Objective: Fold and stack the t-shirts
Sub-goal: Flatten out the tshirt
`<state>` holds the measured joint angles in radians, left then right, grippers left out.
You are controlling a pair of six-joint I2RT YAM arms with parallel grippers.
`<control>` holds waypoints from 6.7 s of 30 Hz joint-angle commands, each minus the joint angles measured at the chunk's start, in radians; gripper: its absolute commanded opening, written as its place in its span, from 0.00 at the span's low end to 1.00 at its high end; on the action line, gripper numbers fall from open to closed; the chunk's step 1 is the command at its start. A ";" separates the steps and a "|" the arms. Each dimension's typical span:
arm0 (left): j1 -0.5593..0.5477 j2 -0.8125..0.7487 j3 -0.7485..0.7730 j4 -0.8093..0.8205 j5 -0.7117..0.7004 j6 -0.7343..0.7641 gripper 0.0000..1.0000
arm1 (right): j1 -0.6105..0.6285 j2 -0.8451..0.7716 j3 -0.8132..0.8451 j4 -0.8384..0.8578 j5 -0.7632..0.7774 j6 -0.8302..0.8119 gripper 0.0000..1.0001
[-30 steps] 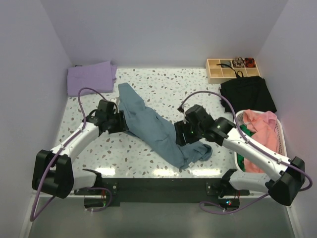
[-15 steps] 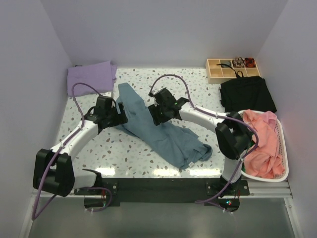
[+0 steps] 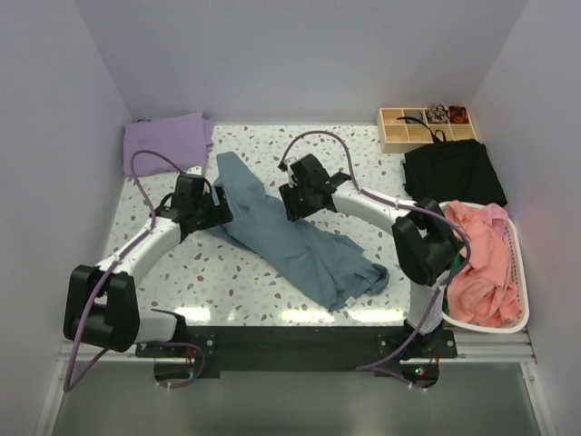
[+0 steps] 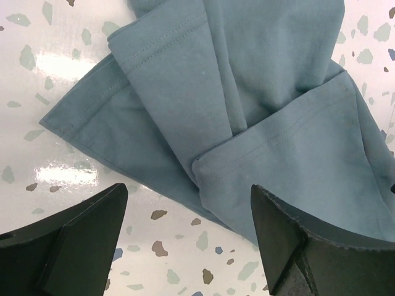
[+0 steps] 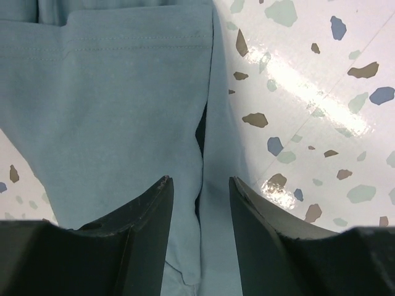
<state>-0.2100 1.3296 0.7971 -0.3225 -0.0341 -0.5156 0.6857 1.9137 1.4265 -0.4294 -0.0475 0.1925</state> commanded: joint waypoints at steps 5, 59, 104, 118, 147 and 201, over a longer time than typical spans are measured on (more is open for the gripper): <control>0.021 0.002 0.019 0.048 -0.003 -0.011 0.86 | 0.000 0.070 0.120 0.044 -0.080 -0.022 0.45; 0.070 0.055 0.037 0.094 0.075 0.009 0.88 | -0.179 -0.154 0.118 -0.005 0.182 -0.033 0.00; 0.069 0.636 0.625 0.192 0.276 -0.104 0.84 | -0.410 -0.568 -0.037 -0.063 0.541 0.022 0.00; 0.066 0.606 0.375 0.480 0.234 -0.332 0.76 | -0.410 -0.556 -0.049 -0.054 0.502 0.028 0.00; 0.017 0.694 0.415 0.474 0.086 -0.406 0.55 | -0.411 -0.538 -0.047 -0.058 0.517 0.016 0.00; -0.085 -0.491 1.195 -0.468 0.407 0.011 0.00 | -0.411 -0.960 0.943 -0.603 -0.112 0.015 0.00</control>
<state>-0.2958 0.8356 1.9049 -0.7540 0.2413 -0.4667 0.2802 0.9455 2.3379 -1.0317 -0.0196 0.1867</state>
